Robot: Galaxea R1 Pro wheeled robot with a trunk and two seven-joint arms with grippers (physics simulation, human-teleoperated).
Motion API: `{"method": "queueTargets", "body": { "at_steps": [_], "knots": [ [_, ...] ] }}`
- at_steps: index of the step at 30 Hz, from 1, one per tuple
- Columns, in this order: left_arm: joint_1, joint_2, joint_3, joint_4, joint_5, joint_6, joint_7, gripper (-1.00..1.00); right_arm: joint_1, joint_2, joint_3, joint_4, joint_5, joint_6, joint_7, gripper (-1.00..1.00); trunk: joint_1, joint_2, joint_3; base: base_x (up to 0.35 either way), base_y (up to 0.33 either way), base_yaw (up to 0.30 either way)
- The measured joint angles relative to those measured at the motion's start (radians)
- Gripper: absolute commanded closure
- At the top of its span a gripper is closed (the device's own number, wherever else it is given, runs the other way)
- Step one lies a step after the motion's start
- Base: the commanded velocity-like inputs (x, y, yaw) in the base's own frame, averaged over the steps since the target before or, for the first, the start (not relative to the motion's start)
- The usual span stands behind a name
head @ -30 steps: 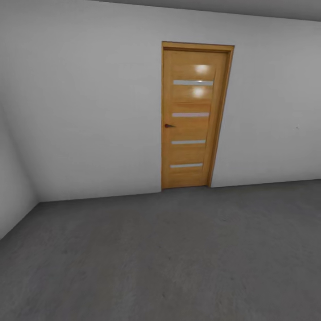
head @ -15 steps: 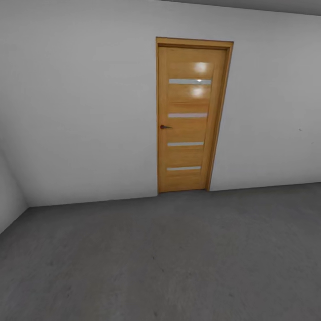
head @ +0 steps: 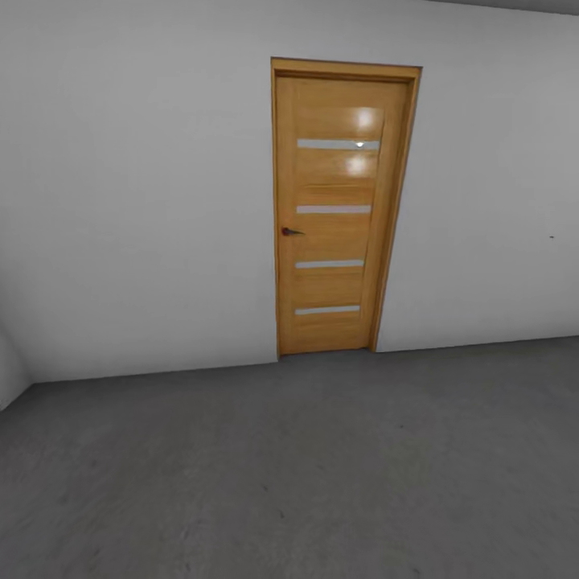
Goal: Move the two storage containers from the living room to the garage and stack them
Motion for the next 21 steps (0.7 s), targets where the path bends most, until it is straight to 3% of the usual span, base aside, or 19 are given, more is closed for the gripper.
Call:
{"method": "queueTargets", "body": {
  "at_steps": [21],
  "knots": [
    [0.000,-0.001,0.000,0.001,0.000,0.000,0.000,-1.00,0.000,0.000,0.001,0.000,0.000,0.000,0.000,-1.00,0.000,0.000,0.000,0.287,-0.221,0.253]
  ]
}}
